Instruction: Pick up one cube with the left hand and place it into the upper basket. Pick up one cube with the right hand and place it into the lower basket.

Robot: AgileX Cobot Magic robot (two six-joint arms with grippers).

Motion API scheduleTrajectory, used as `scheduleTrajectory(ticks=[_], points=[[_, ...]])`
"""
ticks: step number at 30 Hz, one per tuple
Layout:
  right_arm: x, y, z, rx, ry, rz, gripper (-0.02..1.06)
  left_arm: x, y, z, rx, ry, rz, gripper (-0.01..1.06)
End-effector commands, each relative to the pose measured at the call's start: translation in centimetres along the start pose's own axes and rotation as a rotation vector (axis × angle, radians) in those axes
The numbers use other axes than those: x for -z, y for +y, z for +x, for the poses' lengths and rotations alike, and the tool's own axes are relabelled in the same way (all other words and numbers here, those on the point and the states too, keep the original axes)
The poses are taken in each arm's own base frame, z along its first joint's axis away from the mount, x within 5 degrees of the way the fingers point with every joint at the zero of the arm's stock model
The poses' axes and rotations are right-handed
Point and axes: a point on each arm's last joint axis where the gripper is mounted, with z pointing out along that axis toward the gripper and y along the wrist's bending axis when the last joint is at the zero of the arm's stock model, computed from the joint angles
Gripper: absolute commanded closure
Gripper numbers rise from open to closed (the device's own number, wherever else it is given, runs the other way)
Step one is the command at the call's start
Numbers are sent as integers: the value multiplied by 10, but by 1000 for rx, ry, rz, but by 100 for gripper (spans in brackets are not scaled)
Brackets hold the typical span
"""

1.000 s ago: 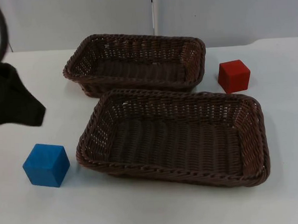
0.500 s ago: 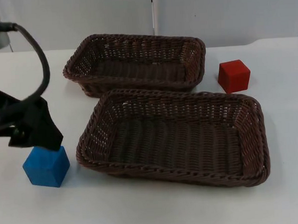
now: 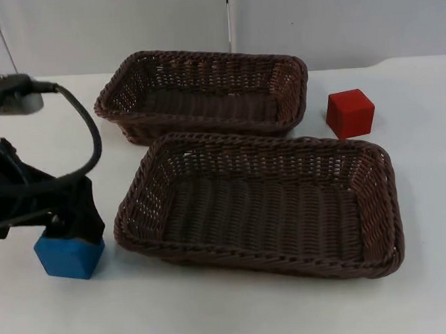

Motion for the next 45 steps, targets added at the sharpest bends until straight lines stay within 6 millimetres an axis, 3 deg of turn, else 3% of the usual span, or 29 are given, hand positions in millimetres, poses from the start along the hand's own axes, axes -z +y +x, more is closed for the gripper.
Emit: scheduleTrajectory(ticks=[1, 6, 18, 40, 43, 45], points=[[1, 0, 0, 1, -5, 7, -1, -8, 0, -2, 16, -4, -6, 0], [1, 0, 0, 1, -5, 7, -1, -37, 7, 0, 28, 30, -40, 0], [1, 0, 0, 1, -5, 7, -1, -67, 19, 1, -5, -8, -116, 0], [1, 0, 0, 1, -5, 7, -1, -91, 28, 3, -20, -50, -172, 0], [1, 0, 0, 1, -5, 7, -1, -90, 28, 3, -20, -52, -173, 4], [1, 0, 0, 1, -5, 7, -1, -90, 28, 3, -13, -52, -173, 20]])
